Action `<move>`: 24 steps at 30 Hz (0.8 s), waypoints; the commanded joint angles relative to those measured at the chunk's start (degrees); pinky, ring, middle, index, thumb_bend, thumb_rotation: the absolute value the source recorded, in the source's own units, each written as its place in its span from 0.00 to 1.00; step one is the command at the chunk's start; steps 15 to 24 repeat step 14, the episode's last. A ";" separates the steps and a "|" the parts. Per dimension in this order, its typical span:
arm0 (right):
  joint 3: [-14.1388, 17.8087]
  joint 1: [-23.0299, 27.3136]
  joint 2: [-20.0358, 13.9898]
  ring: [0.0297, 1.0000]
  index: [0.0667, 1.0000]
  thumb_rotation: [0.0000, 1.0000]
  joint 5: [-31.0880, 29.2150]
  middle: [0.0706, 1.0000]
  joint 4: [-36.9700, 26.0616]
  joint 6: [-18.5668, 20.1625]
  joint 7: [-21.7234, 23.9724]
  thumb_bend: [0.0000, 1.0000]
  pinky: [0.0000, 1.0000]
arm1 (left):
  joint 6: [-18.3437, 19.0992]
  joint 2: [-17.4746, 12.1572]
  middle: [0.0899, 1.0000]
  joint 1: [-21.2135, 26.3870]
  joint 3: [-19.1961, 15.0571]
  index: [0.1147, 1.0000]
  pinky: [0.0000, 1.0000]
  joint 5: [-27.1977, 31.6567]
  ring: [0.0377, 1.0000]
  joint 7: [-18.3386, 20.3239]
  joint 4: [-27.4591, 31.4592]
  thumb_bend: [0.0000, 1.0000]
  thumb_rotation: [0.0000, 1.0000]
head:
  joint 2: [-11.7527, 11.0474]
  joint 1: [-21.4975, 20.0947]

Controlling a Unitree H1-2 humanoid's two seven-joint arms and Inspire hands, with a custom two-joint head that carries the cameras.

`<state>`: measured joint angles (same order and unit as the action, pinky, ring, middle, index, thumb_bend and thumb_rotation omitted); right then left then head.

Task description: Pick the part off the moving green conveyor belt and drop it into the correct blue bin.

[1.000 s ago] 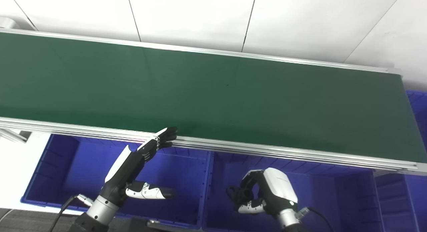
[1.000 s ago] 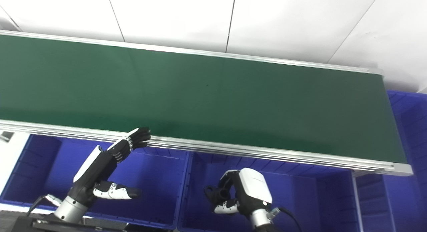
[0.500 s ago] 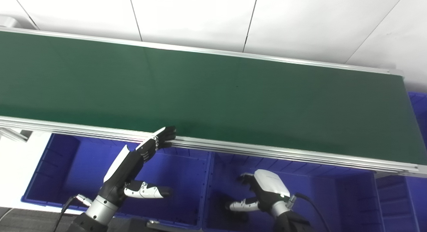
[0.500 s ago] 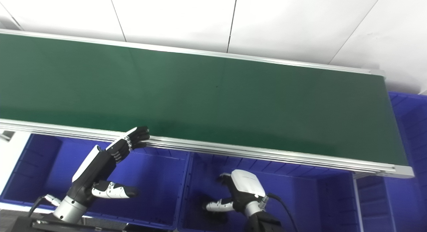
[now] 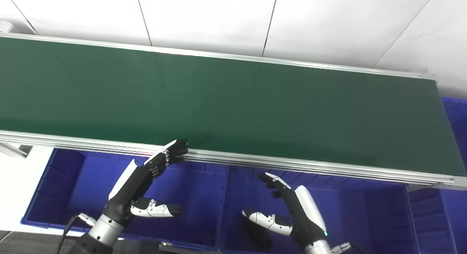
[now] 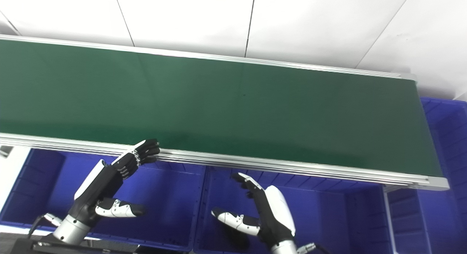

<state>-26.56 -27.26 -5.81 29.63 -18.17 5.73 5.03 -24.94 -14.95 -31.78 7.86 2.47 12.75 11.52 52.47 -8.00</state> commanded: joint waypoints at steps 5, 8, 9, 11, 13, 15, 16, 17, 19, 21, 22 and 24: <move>-1.92 -0.28 2.96 0.77 0.85 0.56 -4.03 0.81 8.23 -16.73 -6.62 0.71 0.69 | -1.97 0.40 0.91 0.14 -1.87 0.89 0.84 0.54 0.88 2.31 0.36 0.74 0.48 | -0.78 -0.76; -2.11 0.64 3.39 0.79 0.87 0.53 -4.39 0.83 11.91 -19.93 -8.14 0.72 0.72 | -1.98 0.81 0.90 0.29 -2.57 0.89 0.84 1.24 0.88 3.54 0.13 0.73 0.47 | -0.99 -1.13; -1.99 0.98 3.60 0.80 0.87 0.51 -4.20 0.83 13.09 -21.24 -8.86 0.72 0.73 | -1.99 0.94 0.90 0.37 -2.80 0.89 0.84 1.31 0.88 3.85 -0.01 0.73 0.46 | -1.23 -1.35; -1.65 1.48 3.92 0.80 0.88 0.49 -4.13 0.83 14.80 -22.82 -9.61 0.71 0.74 | -1.99 1.20 0.90 0.59 -3.30 0.89 0.84 1.48 0.88 4.60 -0.29 0.73 0.46 | -1.48 -1.64; -1.24 1.90 4.14 0.80 0.88 0.51 -4.23 0.84 16.10 -23.39 -9.90 0.72 0.73 | -1.99 1.36 0.90 0.77 -3.78 0.89 0.83 1.56 0.87 5.28 -0.58 0.73 0.47 | -1.60 -1.75; -1.05 2.03 4.20 0.81 0.89 0.51 -4.22 0.85 16.54 -23.51 -9.99 0.72 0.73 | -1.98 1.48 0.90 0.84 -4.02 0.89 0.83 1.59 0.87 5.55 -0.73 0.73 0.47 | -1.65 -1.78; -1.05 2.03 4.20 0.81 0.89 0.51 -4.22 0.85 16.54 -23.51 -9.99 0.72 0.73 | -1.98 1.48 0.90 0.84 -4.02 0.89 0.83 1.59 0.87 5.55 -0.73 0.73 0.47 | -1.65 -1.78; -1.05 2.03 4.20 0.81 0.89 0.51 -4.22 0.85 16.54 -23.51 -9.99 0.72 0.73 | -1.98 1.48 0.90 0.84 -4.02 0.89 0.83 1.59 0.87 5.55 -0.73 0.73 0.47 | -1.65 -1.78; -1.05 2.03 4.20 0.81 0.89 0.51 -4.22 0.85 16.54 -23.51 -9.99 0.72 0.73 | -1.98 1.48 0.90 0.84 -4.02 0.89 0.83 1.59 0.87 5.55 -0.73 0.73 0.47 | -1.65 -1.78; -1.05 2.03 4.20 0.81 0.89 0.51 -4.22 0.85 16.54 -23.51 -9.99 0.72 0.73 | -1.98 1.48 0.90 0.84 -4.02 0.89 0.83 1.59 0.87 5.55 -0.73 0.73 0.47 | -1.65 -1.78; -1.05 2.03 4.20 0.81 0.89 0.51 -4.22 0.85 16.54 -23.51 -9.99 0.72 0.73 | -1.98 1.48 0.90 0.84 -4.02 0.89 0.83 1.59 0.87 5.55 -0.73 0.73 0.47 | -1.65 -1.78; -1.05 2.03 4.20 0.81 0.89 0.51 -4.22 0.85 16.54 -23.51 -9.99 0.72 0.73 | -1.98 1.48 0.90 0.84 -4.02 0.89 0.83 1.59 0.87 5.55 -0.73 0.73 0.47 | -1.65 -1.78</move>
